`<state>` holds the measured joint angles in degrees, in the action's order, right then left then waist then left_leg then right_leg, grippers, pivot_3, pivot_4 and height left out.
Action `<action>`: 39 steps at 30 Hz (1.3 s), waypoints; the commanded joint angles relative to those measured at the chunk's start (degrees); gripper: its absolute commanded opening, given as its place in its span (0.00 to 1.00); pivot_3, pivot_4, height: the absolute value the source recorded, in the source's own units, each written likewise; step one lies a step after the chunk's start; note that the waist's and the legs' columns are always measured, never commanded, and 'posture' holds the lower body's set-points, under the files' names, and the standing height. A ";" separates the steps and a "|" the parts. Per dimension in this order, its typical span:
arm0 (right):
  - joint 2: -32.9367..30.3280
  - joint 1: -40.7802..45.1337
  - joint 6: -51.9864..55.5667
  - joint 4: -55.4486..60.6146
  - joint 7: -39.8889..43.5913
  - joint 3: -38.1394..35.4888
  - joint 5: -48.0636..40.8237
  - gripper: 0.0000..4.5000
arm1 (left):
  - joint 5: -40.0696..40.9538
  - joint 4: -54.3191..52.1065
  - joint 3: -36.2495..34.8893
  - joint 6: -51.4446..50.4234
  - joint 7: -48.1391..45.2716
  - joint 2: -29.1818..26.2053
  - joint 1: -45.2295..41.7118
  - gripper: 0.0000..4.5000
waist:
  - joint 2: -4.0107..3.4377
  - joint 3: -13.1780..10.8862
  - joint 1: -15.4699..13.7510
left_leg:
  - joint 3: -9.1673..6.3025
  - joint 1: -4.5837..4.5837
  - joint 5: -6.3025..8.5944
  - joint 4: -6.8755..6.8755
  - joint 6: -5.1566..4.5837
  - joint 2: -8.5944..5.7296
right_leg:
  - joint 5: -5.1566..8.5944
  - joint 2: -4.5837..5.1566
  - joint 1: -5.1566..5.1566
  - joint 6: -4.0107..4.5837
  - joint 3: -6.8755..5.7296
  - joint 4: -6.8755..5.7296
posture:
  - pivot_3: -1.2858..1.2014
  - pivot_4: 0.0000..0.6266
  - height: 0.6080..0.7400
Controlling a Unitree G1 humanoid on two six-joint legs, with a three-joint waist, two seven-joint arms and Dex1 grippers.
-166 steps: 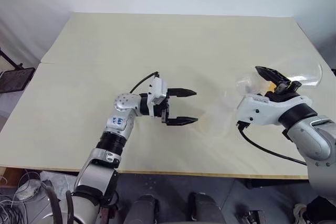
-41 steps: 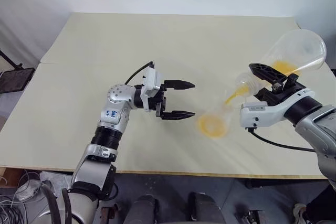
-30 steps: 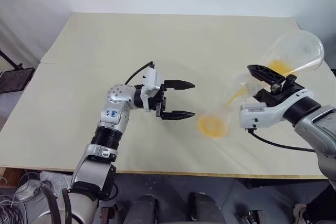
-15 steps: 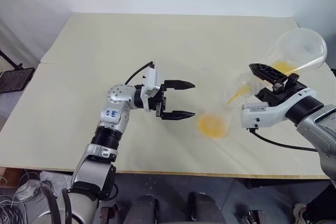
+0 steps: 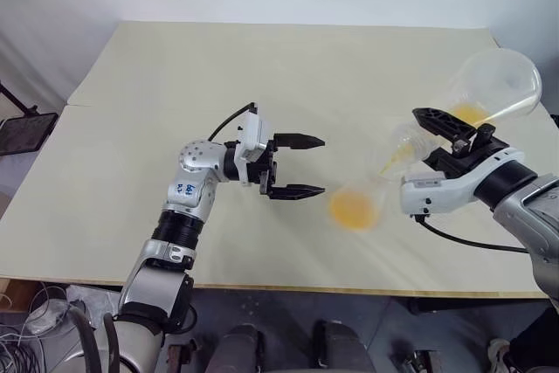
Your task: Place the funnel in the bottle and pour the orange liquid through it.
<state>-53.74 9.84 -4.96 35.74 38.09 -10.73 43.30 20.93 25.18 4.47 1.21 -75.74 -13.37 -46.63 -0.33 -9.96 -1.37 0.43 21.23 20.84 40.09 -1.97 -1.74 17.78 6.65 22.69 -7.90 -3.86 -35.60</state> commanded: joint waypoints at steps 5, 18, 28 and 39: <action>-1.20 0.63 -0.97 0.77 -0.46 -2.85 -0.54 0.55 | 0.68 -0.87 -0.19 0.48 0.04 0.54 -0.69 1.00 | 0.00 0.00 0.00 | 0.00 0.00 0.00 0.00 0.00 0.00 | 0.00 0.00 0.00 0.00 0.00 0.00 | 0.52 0.24 1.00; -1.38 1.61 -3.39 -0.52 -1.43 -2.97 0.03 0.55 | 0.66 -0.81 -0.24 0.60 -0.33 0.50 -0.76 1.00 | 0.00 0.00 0.01 | 0.00 0.00 0.00 0.00 0.00 0.00 | 0.00 0.00 0.00 0.00 0.00 0.00 | 0.52 0.24 1.00; -1.62 2.20 -5.43 -2.01 -2.81 -3.19 0.57 0.55 | 0.58 -0.48 -0.19 0.61 -0.54 0.51 -1.07 1.00 | 0.00 0.00 0.00 | 0.00 0.00 0.00 0.00 0.00 0.00 | 0.00 0.00 0.00 0.00 0.00 0.00 | 0.52 0.24 1.00; -2.70 2.59 -7.40 -3.57 -4.64 -3.16 0.91 0.55 | 0.48 0.01 -0.16 0.87 -0.44 0.73 -1.39 1.00 | 0.00 0.00 0.01 | 0.00 0.00 0.00 0.00 0.00 0.00 | 0.00 0.00 0.00 0.00 0.00 0.00 | 0.52 0.24 1.00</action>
<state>-55.46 11.06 -11.81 31.26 34.81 -11.60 44.07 20.93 25.65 4.47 1.32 -75.95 -12.98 -46.64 -0.33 -9.96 -1.36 0.44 21.24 20.84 40.09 -1.97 -1.74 17.78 6.65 22.69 -7.90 -3.86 -35.60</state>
